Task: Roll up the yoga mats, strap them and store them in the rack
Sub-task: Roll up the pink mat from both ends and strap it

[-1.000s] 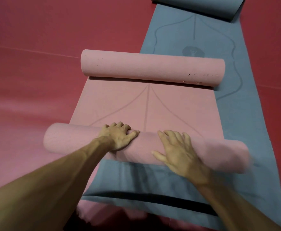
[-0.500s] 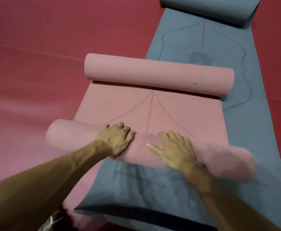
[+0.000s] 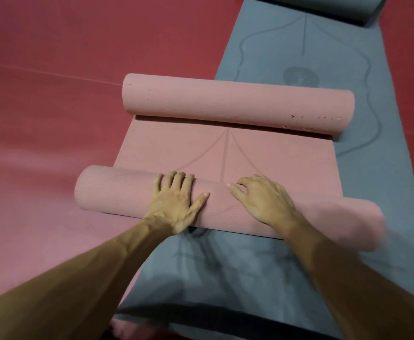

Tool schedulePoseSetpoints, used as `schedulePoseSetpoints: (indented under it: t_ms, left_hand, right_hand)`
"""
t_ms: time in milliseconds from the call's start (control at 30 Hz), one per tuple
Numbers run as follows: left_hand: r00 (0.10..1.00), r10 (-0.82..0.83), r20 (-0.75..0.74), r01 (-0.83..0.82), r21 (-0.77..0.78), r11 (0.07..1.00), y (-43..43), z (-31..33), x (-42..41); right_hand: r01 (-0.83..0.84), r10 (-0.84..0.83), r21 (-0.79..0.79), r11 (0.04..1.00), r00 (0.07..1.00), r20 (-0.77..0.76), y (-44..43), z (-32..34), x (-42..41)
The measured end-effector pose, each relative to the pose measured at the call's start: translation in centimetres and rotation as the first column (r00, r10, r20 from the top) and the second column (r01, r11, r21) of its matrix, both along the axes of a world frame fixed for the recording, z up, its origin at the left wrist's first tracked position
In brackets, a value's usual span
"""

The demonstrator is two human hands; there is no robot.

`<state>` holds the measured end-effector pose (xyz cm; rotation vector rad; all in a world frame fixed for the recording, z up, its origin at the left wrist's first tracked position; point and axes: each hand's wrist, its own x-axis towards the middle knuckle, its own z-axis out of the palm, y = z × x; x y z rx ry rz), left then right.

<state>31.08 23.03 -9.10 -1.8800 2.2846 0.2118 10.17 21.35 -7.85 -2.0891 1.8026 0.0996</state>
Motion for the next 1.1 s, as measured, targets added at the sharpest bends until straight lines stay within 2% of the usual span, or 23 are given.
schedulePoseSetpoints:
  t_ms: [300,333,467,733,867,1100]
  left_hand:
    - [0.999,0.05,-0.008,-0.047,0.182,0.982,-5.9,0.7,-1.0]
    - [0.999,0.054,-0.003,-0.052,0.197,0.979,-6.2,0.8,-1.1]
    - [0.998,0.063,-0.007,-0.06,0.202,0.977,-6.5,0.9,-1.3]
    - [0.991,0.043,-0.13,-0.035,0.068,0.997,-4.8,0.4,-0.9]
    - [0.979,0.006,-0.202,0.004,0.051,0.999,-2.6,0.4,0.1]
    - [0.992,-0.037,-0.12,0.042,0.04,0.998,4.4,0.8,0.9]
  right_hand:
    - [-0.157,0.13,-0.192,0.969,0.981,-0.147,1.5,-1.0,-0.6]
    - [-0.167,0.134,-0.188,0.968,0.975,-0.176,1.5,-1.0,-0.6]
    - [-0.157,0.151,-0.011,0.988,0.962,-0.226,0.7,-0.4,-0.3]
    - [-0.164,0.139,-0.083,0.983,0.96,-0.244,0.0,-0.2,0.2]
    - [-0.193,0.171,-0.071,0.979,0.955,-0.244,0.8,-0.3,0.0]
    - [-0.172,0.187,0.092,0.981,0.965,-0.182,3.1,1.2,0.1]
